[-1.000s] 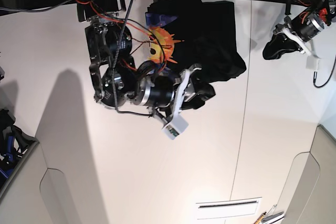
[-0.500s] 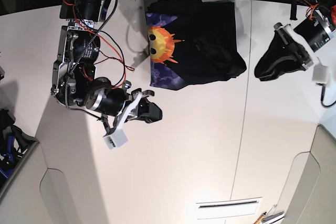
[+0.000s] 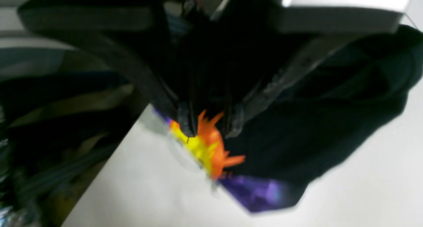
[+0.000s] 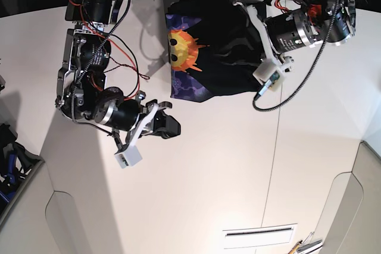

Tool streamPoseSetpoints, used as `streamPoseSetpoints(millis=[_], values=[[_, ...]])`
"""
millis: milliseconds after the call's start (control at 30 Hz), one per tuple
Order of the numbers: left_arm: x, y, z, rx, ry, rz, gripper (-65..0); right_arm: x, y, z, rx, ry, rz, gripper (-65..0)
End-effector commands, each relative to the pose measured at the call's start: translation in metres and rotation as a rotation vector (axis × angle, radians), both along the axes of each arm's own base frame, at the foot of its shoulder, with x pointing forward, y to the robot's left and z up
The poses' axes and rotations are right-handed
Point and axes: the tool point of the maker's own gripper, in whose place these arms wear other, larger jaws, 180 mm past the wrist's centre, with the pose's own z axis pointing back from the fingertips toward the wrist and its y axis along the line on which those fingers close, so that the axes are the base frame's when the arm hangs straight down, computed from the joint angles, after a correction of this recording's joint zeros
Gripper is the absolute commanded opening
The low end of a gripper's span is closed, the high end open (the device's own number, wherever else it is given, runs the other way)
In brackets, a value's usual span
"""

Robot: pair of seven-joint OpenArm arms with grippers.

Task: Fold the T-shirt properly
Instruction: 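Grasp the folded bundle with the right gripper and flip it over, then drag the folded shirt with the right gripper toward the table edge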

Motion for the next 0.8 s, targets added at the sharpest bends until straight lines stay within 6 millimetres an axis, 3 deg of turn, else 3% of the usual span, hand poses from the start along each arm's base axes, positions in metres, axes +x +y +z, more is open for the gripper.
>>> streamPoseSetpoints(millis=[0, 167, 400, 633, 767], values=[[0.003, 0.000, 0.006, 0.005, -0.036, -0.003, -48.7, 0.009, 0.002, 0.018, 0.027, -0.055, -0.002, -65.0], [0.010, 0.032, -0.019, 0.225, -0.038, 0.055, -48.7, 0.009, 0.002, 0.018, 0.027, -0.055, -0.002, -65.0], [0.001, 0.087, -0.035, 0.355, 0.022, 0.222, -48.7, 0.009, 0.002, 0.018, 0.028, -0.056, -0.002, -65.0], [0.019, 0.132, -0.009, 0.291, -0.046, 0.429, -48.7, -0.008, 0.023, 0.028, 0.090, -0.056, 0.128, -65.0], [0.024, 0.152, 0.004, 0.272, -0.090, 0.503, -59.8, -0.032, 0.043, 0.015, -0.007, -0.044, 0.299, -65.0]])
